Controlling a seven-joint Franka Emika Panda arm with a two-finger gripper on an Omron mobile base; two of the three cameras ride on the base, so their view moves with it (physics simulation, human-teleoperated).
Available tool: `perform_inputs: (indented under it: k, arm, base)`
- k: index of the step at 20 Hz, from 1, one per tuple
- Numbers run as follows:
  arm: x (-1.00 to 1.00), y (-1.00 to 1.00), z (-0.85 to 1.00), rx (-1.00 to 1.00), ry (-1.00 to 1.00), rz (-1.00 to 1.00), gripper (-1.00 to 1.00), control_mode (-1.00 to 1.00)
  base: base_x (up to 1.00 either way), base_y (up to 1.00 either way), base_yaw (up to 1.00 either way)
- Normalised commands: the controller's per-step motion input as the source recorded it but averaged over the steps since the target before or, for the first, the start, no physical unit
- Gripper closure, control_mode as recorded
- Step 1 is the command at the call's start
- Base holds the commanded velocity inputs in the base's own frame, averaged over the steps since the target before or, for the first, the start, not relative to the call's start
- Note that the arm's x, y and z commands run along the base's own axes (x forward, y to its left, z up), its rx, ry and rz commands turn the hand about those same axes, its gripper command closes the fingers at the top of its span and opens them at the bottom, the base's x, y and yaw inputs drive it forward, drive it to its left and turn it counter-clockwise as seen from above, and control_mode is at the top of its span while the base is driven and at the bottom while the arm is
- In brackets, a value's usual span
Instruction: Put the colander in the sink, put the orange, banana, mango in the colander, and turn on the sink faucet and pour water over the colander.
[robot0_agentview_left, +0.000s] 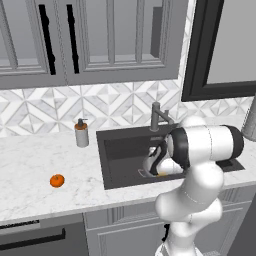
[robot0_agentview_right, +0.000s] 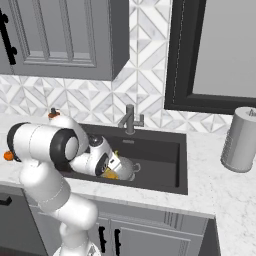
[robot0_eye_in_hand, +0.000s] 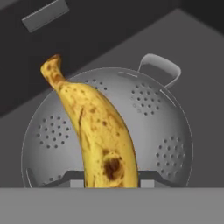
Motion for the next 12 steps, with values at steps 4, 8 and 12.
perform_inputs:
  k: [4, 8, 12]
  arm:
    - [0.0, -0.03, -0.19, 0.0, -0.06, 0.0, 1.0, -1.0]
    - [0.0, 0.0, -0.02, 0.0, -0.06, 0.0, -1.0, -1.0]
    - [0.0, 0.0, 0.01, 0.0, -0.04, 0.0, -1.0, -1.0]
  base:
    - [0.0, 0.0, 0.0]
    - [0.0, 0.0, 0.0]
    - [0.0, 0.0, 0.0]
